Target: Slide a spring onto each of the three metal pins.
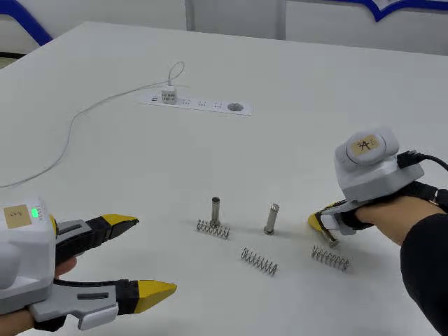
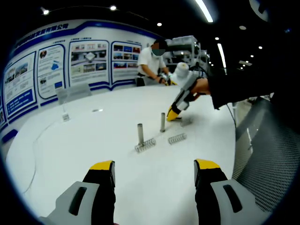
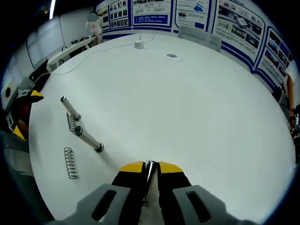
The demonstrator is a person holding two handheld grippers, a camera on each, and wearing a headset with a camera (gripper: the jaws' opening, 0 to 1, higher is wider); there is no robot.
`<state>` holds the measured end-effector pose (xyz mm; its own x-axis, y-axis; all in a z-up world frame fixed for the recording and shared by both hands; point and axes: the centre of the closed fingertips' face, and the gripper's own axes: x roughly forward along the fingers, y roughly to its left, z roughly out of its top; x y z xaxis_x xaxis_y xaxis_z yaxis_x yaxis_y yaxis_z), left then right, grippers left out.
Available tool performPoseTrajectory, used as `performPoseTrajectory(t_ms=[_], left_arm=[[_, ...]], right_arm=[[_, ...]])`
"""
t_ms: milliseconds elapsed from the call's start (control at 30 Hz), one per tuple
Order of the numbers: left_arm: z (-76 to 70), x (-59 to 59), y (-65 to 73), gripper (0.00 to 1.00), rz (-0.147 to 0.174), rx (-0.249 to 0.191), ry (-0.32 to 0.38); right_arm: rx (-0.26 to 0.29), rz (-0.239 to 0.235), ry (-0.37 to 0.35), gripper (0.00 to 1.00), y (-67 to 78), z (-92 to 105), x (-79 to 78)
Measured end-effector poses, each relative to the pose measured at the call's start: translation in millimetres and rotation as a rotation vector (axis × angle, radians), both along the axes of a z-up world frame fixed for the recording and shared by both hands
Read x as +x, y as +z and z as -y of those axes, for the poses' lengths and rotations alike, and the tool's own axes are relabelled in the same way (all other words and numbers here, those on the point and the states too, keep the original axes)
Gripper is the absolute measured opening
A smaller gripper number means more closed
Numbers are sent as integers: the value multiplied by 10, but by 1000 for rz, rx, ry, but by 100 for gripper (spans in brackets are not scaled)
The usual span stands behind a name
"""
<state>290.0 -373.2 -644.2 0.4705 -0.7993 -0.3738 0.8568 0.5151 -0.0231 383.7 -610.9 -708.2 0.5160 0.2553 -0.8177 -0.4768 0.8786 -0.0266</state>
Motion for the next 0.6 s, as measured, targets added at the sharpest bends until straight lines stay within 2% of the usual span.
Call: performPoseTrajectory(t_ms=[267, 400, 433, 600], left_arm=[[-2, -6, 14, 69, 4, -1, 1], [0, -10, 20, 69, 6, -1, 0], [-1, -9, 24, 69, 8, 0, 0], [-15, -9, 42, 69, 13, -2, 1]], right_arm=[[5, -16, -11, 9, -1, -16, -29], [35, -21, -37, 9, 0, -5, -30], [28, -17, -41, 9, 1, 10, -36], [58, 8, -49, 9, 132, -8, -91]])
